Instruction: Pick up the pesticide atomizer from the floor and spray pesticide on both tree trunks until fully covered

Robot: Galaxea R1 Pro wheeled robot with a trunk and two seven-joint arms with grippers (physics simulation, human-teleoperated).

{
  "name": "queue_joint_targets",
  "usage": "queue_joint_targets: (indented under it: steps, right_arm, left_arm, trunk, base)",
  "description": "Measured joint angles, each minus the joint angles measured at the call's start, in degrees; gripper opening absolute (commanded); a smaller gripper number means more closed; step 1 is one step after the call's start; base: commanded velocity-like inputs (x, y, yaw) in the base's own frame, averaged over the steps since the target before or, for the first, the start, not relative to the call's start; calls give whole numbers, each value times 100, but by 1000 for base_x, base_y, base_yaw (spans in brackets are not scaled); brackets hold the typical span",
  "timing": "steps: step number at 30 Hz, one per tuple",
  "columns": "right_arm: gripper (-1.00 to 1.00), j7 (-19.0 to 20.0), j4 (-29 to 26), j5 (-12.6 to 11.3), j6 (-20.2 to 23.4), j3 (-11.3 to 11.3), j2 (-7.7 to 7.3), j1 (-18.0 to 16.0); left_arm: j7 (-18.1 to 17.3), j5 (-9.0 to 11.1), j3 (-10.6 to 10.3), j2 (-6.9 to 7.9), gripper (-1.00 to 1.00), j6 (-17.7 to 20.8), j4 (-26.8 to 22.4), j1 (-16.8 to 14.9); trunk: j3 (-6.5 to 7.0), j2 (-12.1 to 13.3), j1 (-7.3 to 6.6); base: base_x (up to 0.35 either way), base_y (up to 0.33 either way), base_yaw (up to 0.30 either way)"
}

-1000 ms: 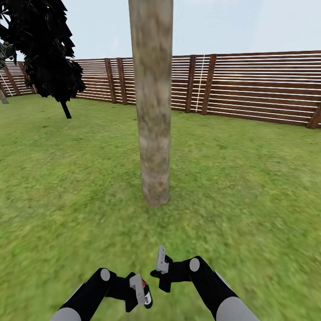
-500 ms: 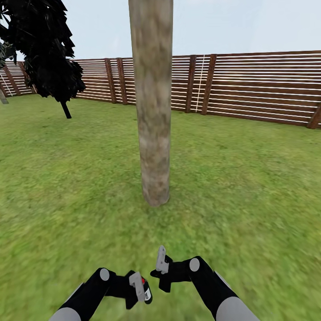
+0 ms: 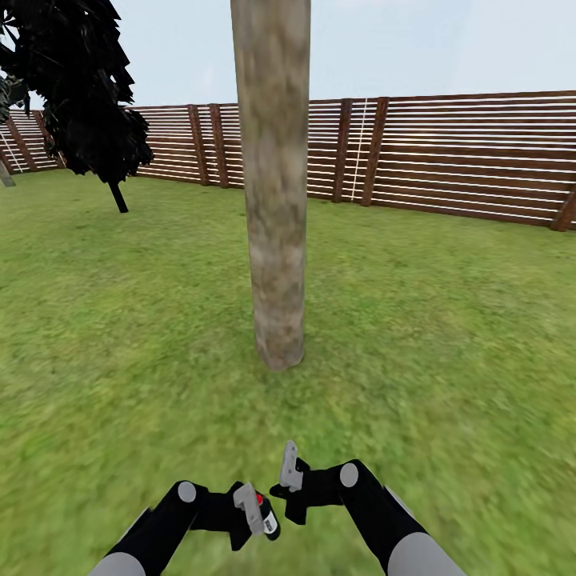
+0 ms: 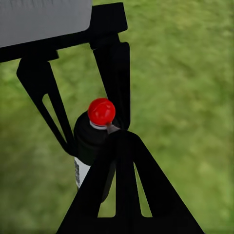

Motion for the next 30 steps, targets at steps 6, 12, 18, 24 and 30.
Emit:
queue_joint_targets:
  steps: [6,12,18,24,30]
  right_arm:
    - [-100,0,0,2,0,0,-2,0]
    - [-100,0,0,2,-3,0,-7,0]
    - [-100,0,3,9,-2,0,-9,0]
    - [-100,0,5,11,0,0,-9,0]
    - [-100,0,7,11,-3,0,-9,0]
  left_arm:
    - [-1,19,8,-2,-100,-2,4,0]
    - [-7,202,6,-28,-100,-23,3,0]
    - [-9,255,0,-35,-100,-28,4,0]
    - [-9,259,2,-43,-100,-26,3,0]
    - [-9,269,8,-96,-100,-26,11,0]
  trunk:
    - [0,0,0]
    - [0,0,0]
    - [0,0,0]
    - [0,0,0]
    - [0,0,0]
  base:
    - [0,0,0]
    - [0,0,0]
    - [0,0,0]
    - [0,0,0]
    - [0,0,0]
